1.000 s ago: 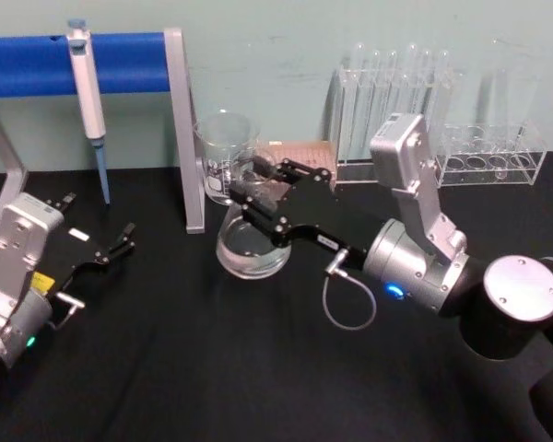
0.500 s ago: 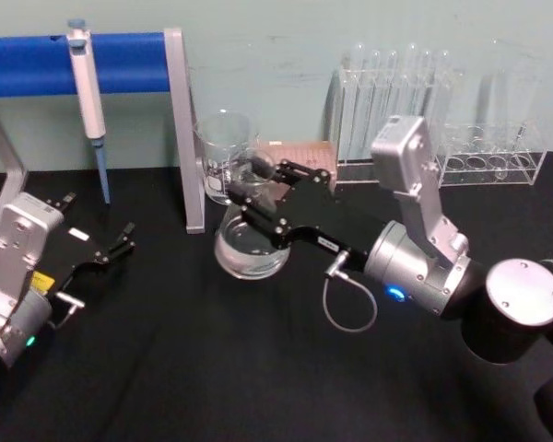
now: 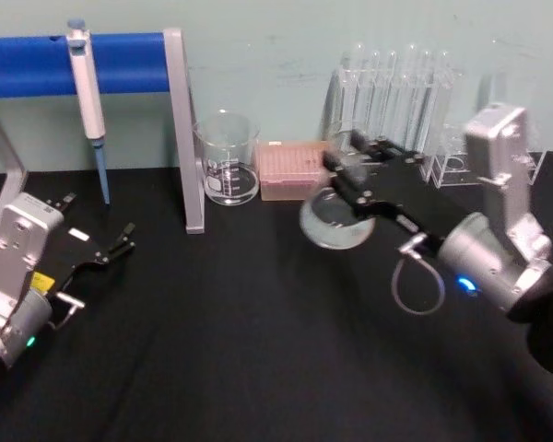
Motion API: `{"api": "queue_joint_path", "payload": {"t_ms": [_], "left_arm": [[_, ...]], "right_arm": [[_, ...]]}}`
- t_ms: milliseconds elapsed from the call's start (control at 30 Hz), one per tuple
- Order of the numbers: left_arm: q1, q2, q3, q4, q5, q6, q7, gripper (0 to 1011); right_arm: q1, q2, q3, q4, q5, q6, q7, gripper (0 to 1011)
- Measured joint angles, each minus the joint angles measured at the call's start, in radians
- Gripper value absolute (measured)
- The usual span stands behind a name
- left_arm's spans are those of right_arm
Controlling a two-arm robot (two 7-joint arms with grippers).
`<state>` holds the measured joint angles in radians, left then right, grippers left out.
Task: Grasp the erlenmeyer flask with one hand, shake it three times, then place it back.
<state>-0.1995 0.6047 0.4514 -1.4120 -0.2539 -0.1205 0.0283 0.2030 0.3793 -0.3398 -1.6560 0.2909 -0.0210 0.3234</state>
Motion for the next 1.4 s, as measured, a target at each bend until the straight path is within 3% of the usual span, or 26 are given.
{"api": "queue_joint_path", "payload": {"t_ms": [267,500,700,1000,1400], "left_arm": [[0.0,0.0,0.0,0.0,0.0,0.0,0.0,1001],[0.0,0.0,0.0,0.0,0.0,0.0,0.0,1001],[0.0,0.0,0.0,0.0,0.0,0.0,0.0,1001],[0.0,0.0,0.0,0.0,0.0,0.0,0.0,1001],[0.0,0.0,0.0,0.0,0.0,0.0,0.0,1001]], "right_arm": [[-0.072,0.006,0.08,-0.041,-0.015,0.02,-0.06,449],[-0.092,-0.006,0.111,-0.047,-0.031,0.03,-0.075,450],[-0.084,-0.02,0.115,-0.039,-0.039,0.032,-0.06,450],[-0.028,-0.04,0.072,0.006,-0.025,0.025,0.016,450],[0.069,-0.054,-0.043,0.084,0.021,0.018,0.142,449]]}}
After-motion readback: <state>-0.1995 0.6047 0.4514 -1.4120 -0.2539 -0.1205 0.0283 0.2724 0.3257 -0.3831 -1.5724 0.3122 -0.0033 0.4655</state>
